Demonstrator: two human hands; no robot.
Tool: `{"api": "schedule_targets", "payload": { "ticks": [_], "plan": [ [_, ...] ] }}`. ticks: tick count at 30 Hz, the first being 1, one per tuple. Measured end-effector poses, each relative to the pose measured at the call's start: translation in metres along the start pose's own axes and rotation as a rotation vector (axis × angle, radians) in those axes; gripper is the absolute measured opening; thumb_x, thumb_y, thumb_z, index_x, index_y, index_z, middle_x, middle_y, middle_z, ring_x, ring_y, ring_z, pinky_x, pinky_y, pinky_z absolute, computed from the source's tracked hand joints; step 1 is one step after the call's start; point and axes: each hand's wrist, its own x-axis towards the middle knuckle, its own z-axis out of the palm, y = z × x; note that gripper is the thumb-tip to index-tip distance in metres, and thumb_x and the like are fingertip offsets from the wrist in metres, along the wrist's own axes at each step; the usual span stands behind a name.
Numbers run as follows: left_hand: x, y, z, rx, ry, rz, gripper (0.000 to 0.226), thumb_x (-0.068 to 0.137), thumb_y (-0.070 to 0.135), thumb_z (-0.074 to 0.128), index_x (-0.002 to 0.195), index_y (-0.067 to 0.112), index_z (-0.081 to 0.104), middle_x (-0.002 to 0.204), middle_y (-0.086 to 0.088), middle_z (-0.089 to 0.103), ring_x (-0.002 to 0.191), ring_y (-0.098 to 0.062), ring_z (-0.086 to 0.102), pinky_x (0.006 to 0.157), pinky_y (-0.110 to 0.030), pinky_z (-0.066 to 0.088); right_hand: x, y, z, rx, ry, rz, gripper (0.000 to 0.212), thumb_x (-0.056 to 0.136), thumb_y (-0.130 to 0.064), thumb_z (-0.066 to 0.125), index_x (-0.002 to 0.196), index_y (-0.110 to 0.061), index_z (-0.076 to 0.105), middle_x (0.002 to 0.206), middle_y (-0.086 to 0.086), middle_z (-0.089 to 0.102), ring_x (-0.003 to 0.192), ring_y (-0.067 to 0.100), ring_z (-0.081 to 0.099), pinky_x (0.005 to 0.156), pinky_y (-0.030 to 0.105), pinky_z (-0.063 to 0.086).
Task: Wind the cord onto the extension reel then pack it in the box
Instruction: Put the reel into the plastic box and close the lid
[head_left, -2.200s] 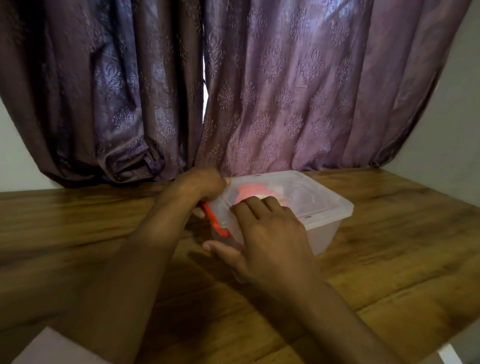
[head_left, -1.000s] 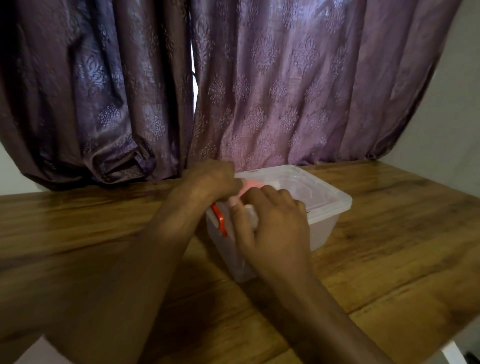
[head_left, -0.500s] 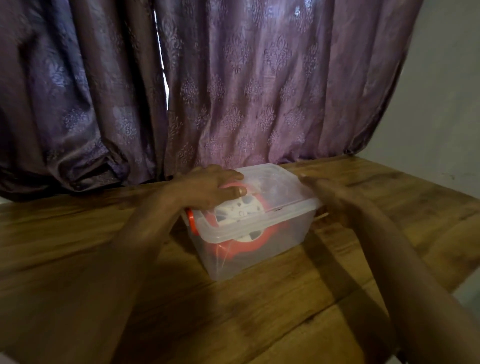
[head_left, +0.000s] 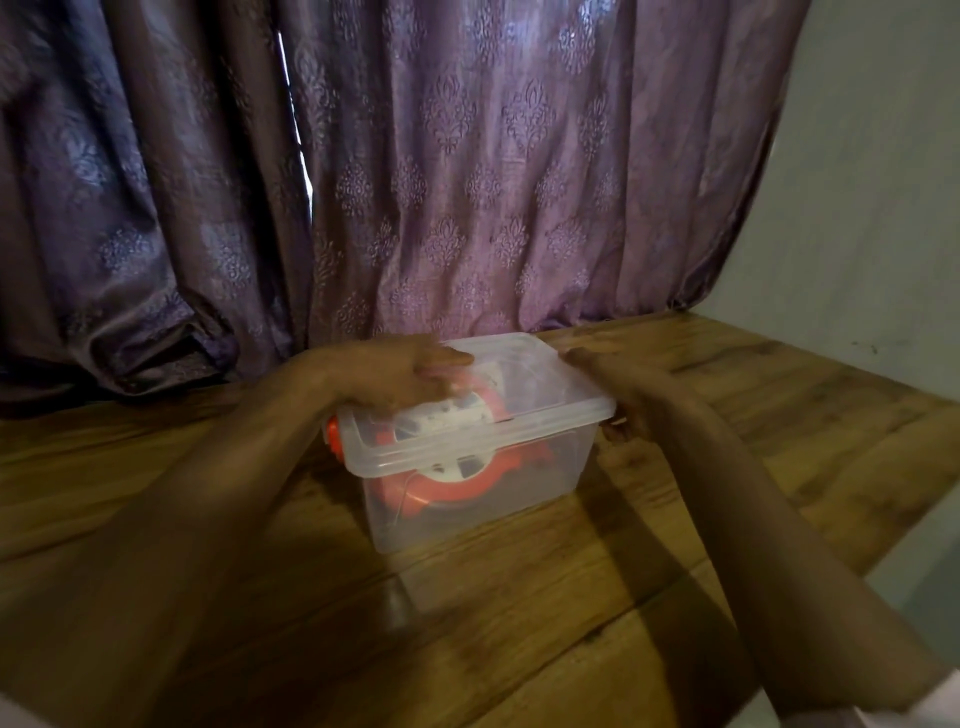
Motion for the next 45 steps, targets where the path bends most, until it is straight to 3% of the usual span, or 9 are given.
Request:
{"api": "schedule_targets", "payload": {
  "ticks": [5, 13, 15, 19, 24, 28, 33, 39, 45],
  "plan": [
    [-0.002, 0.048, 0.016, 0.053, -0.091, -0.103, 0.104, 0.050, 0.098, 0.008, 0.144, 0.056, -0.005, 0.162, 0.004, -0.014, 0.146, -0.033, -0.017, 0.110, -0.066, -0.010, 0.000, -0.005, 0.005, -0.176, 0.083, -0.222, 0.024, 0.099, -0.043, 0.057, 0.097, -0.020, 0.052, 0.085, -0.001, 0.053, 0.070, 0.014, 0.052, 0.052, 0.027, 0.045],
    [0.011, 0.082, 0.033, 0.245, -0.039, -0.039, 0.097, 0.074, 0.078, 0.049, 0.143, 0.054, -0.015, 0.161, -0.003, -0.018, 0.146, -0.041, -0.012, 0.105, -0.075, 0.000, 0.008, -0.004, 0.002, -0.368, 0.104, -0.308, 0.034, 0.096, -0.043, 0.063, 0.068, -0.025, 0.052, 0.073, -0.006, 0.054, 0.065, 0.007, 0.051, 0.051, 0.023, 0.035],
    [0.012, 0.080, 0.033, 0.247, -0.039, -0.041, 0.094, 0.077, 0.073, 0.050, 0.143, 0.054, -0.015, 0.161, -0.003, -0.017, 0.146, -0.041, -0.011, 0.106, -0.075, 0.001, 0.006, -0.007, 0.002, -0.406, 0.102, -0.313, 0.032, 0.097, -0.042, 0.062, 0.076, -0.018, 0.060, 0.079, -0.002, 0.060, 0.067, 0.010, 0.054, 0.055, 0.023, 0.038],
    [0.012, 0.081, 0.033, 0.246, -0.047, -0.042, 0.094, 0.080, 0.068, 0.052, 0.143, 0.053, -0.016, 0.161, -0.003, -0.017, 0.146, -0.041, -0.012, 0.106, -0.075, 0.001, 0.002, -0.010, 0.005, -0.450, 0.115, -0.313, 0.041, 0.099, -0.040, 0.059, 0.118, -0.005, 0.064, 0.118, 0.016, 0.067, 0.109, 0.033, 0.064, 0.093, 0.039, 0.049],
    [0.015, 0.079, 0.034, 0.246, -0.042, -0.036, 0.094, 0.080, 0.065, 0.053, 0.143, 0.052, -0.016, 0.161, -0.004, -0.017, 0.146, -0.041, -0.010, 0.105, -0.076, 0.002, -0.005, -0.016, 0.010, -0.633, 0.197, -0.426, 0.036, 0.102, -0.029, 0.054, 0.118, 0.001, 0.065, 0.122, 0.023, 0.066, 0.113, 0.036, 0.061, 0.091, 0.034, 0.045],
    [0.012, 0.080, 0.035, 0.236, 0.011, -0.033, 0.093, 0.077, 0.069, 0.052, 0.146, 0.050, -0.008, 0.163, -0.003, -0.007, 0.147, -0.038, -0.003, 0.107, -0.073, 0.005, -0.005, -0.013, 0.010, -0.639, 0.214, -0.439, 0.037, 0.102, -0.030, 0.055, 0.119, 0.002, 0.065, 0.123, 0.024, 0.066, 0.115, 0.038, 0.061, 0.096, 0.037, 0.047],
    [-0.016, 0.077, 0.048, 0.414, 0.309, 0.082, 0.082, 0.081, 0.063, 0.050, 0.148, 0.033, 0.014, 0.151, -0.011, 0.032, 0.133, -0.034, 0.036, 0.100, -0.054, 0.037, -0.008, -0.010, 0.010, -0.659, 0.262, -0.422, 0.039, 0.101, -0.038, 0.055, 0.108, -0.002, 0.069, 0.113, 0.022, 0.070, 0.094, 0.033, 0.063, 0.071, 0.031, 0.045],
    [-0.050, 0.044, 0.051, 0.431, 0.353, 0.055, 0.072, 0.088, 0.063, 0.041, 0.147, 0.040, 0.007, 0.158, -0.001, 0.024, 0.140, -0.027, 0.031, 0.105, -0.048, 0.035, -0.009, -0.008, 0.008, -0.721, 0.334, -0.426, 0.046, 0.098, -0.049, 0.055, 0.106, -0.008, 0.072, 0.113, 0.018, 0.072, 0.104, 0.035, 0.066, 0.086, 0.035, 0.050],
    [-0.034, 0.052, 0.058, 0.451, 0.559, 0.093, 0.048, 0.093, 0.047, 0.046, 0.137, 0.032, 0.034, 0.139, 0.007, 0.051, 0.117, -0.024, 0.054, 0.080, -0.038, 0.046, -0.005, -0.012, 0.004, -0.602, 0.386, -0.501, 0.032, 0.094, -0.031, 0.064, 0.121, -0.016, 0.069, 0.122, 0.018, 0.071, 0.110, 0.038, 0.066, 0.091, 0.039, 0.051]
  ]
}}
